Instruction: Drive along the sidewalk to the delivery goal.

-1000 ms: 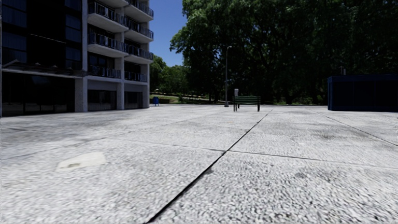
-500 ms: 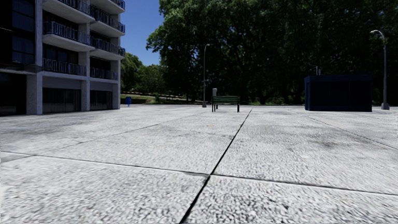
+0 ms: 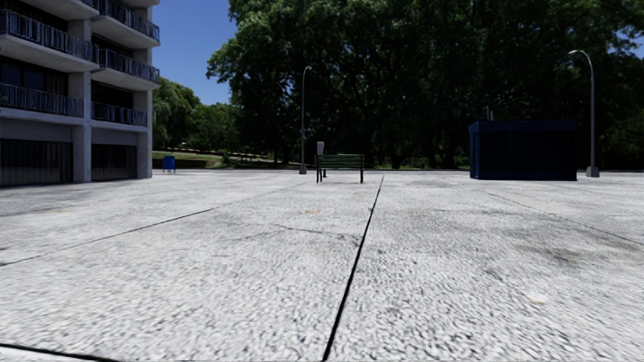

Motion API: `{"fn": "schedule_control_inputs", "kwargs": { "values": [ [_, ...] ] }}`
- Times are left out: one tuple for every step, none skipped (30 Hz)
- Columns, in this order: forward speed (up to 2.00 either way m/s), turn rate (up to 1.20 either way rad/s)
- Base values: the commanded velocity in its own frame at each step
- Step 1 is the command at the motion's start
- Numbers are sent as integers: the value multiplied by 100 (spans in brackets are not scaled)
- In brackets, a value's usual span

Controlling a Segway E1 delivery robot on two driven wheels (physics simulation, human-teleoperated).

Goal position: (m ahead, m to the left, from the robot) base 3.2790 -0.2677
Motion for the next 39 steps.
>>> {"fn": "schedule_control_inputs", "kwargs": {
  "values": [
    [200,-20],
    [200,-20],
    [200,-20],
    [200,-20],
    [200,-20],
    [200,-20],
    [200,-20],
    [200,-23],
    [200,-32],
    [200,-37],
    [200,-38],
    [200,-38],
    [200,-39],
    [200,-39],
    [200,-39],
    [191,-39],
    [191,-39],
    [175,-39],
    [161,-39],
    [150,-39],
    [150,-39],
    [144,-33],
    [142,-25],
    [142,-19],
    [142,-18],
    [142,-18],
    [142,-18],
    [140,-17],
    [139,-17],
    [139,-17],
    [136,-17],
    [133,-17],
    [132,-17],
    [132,-17],
    [132,-17],
    [132,-14],
    [132,-2],
    [132,0],
    [131,0]
  ]
}}
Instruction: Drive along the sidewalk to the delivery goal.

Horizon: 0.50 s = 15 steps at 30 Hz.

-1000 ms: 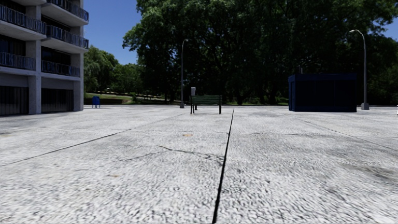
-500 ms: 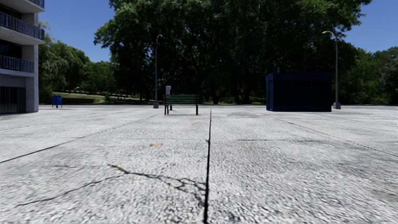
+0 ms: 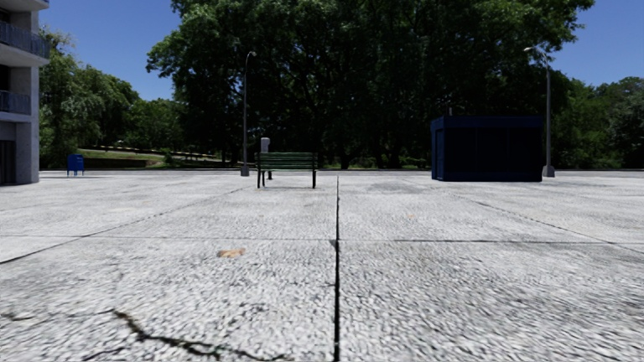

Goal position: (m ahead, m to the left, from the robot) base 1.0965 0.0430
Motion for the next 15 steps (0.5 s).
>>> {"fn": "schedule_control_inputs", "kwargs": {
  "values": [
    [131,0],
    [131,0],
    [131,0],
    [130,0],
    [130,0],
    [129,0],
    [127,0],
    [126,0],
    [125,0],
    [125,0],
    [125,0],
    [121,0],
    [115,0],
    [105,0],
    [105,0]
  ]
}}
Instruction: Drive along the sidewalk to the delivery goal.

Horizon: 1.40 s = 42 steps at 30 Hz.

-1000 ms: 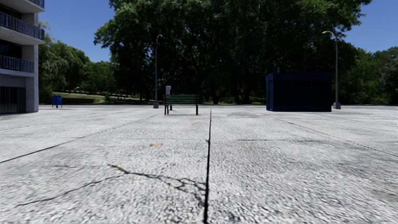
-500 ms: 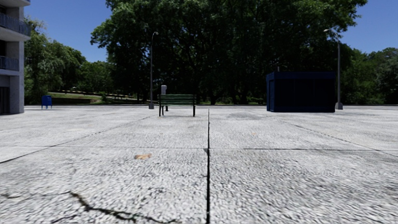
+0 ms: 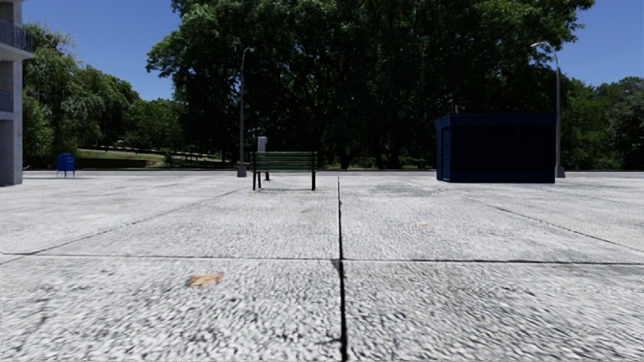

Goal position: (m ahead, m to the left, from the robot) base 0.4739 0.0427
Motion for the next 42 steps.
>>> {"fn": "schedule_control_inputs", "kwargs": {
  "values": [
    [100,0],
    [96,0],
    [95,0],
    [94,0],
    [94,0],
    [93,0],
    [93,0],
    [89,0],
    [89,0],
    [84,0],
    [45,0],
    [5,0],
    [0,0],
    [0,0],
    [0,0],
    [0,0],
    [0,0],
    [0,0],
    [0,0],
    [0,0],
    [0,0],
    [0,0],
    [0,0],
    [0,0],
    [0,0],
    [0,0],
    [0,0],
    [0,0],
    [0,0],
    [0,0],
    [0,0],
    [0,0],
    [0,0],
    [0,0],
    [0,0],
    [0,0],
    [0,0],
    [0,0],
    [0,0],
    [0,0],
    [0,0],
    [0,0]
  ]
}}
